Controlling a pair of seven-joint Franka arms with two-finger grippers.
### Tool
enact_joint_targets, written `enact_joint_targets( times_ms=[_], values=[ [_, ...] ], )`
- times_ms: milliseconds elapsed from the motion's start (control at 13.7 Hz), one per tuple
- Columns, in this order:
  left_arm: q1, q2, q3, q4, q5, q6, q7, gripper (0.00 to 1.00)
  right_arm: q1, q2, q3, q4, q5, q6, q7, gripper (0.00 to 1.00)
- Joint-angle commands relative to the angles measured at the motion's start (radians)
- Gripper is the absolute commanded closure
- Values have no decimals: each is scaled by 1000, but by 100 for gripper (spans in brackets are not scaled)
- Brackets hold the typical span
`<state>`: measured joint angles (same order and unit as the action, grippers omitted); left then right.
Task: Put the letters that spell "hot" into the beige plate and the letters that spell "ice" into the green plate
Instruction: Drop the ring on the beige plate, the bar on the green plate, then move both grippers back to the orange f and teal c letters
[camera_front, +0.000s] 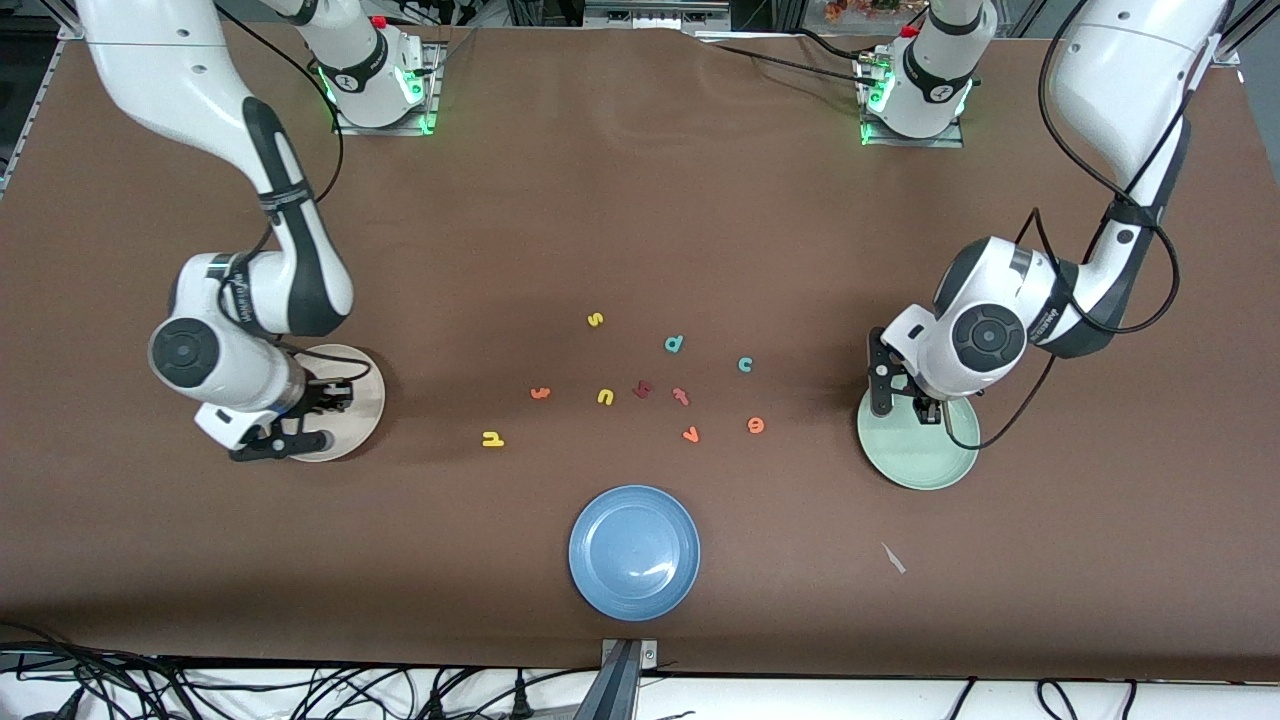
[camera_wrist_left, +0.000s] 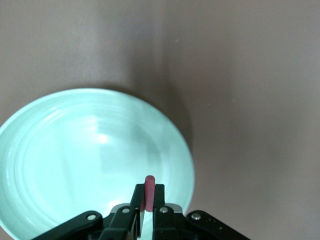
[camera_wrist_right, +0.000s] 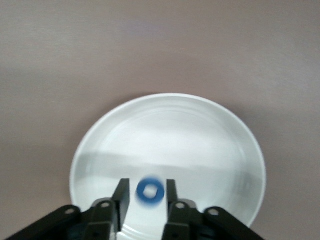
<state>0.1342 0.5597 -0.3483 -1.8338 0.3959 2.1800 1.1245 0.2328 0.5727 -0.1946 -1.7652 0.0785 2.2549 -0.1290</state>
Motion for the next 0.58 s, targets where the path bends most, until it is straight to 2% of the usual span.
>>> enact_joint_targets(
  times_ms=[0, 365, 511],
  values=[
    [41, 42, -11, 19, 32, 41, 35, 100, 25, -10, 21, 0, 131, -18, 15, 0],
    [56, 75, -11, 5, 34, 93, 41, 100, 135, -10, 30, 3, 149, -14, 296, 0],
    [51, 60, -17, 2, 38, 86, 58, 0, 183, -8, 30, 4, 150, -8, 398, 0]
  ],
)
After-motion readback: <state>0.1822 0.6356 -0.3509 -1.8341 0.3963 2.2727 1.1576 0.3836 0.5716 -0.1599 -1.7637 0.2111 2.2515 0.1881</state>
